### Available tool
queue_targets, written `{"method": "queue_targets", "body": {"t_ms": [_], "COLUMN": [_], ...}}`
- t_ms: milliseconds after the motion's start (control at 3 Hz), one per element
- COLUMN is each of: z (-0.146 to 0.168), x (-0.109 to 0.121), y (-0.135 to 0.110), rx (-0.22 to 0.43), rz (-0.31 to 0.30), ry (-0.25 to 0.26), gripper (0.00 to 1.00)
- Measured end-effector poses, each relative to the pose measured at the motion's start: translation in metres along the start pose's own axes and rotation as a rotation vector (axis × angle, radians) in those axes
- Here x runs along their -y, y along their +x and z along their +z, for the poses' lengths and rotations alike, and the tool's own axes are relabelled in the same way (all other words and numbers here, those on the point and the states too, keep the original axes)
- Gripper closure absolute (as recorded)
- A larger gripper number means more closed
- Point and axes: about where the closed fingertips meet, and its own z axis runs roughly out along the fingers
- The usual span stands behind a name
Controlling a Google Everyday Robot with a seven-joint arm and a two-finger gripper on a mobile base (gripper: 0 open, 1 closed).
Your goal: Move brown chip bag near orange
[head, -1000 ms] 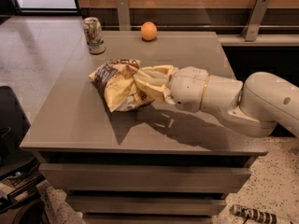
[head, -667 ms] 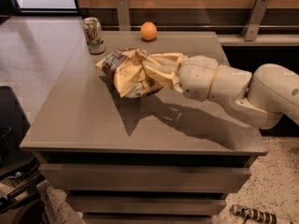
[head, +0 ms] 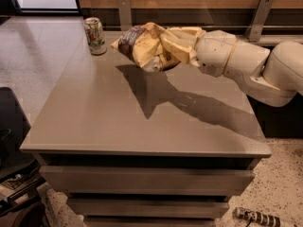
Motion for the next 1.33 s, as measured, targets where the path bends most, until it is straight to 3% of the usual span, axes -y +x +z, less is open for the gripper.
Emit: {"method": "queue_targets", "body": {"t_ms": [1333], "z": [-0.029], "x": [0.121], "y": [0.044], "rx": [-0.048], "rz": [-0.015], "ry": [0.189], "gripper": [1.0]}}
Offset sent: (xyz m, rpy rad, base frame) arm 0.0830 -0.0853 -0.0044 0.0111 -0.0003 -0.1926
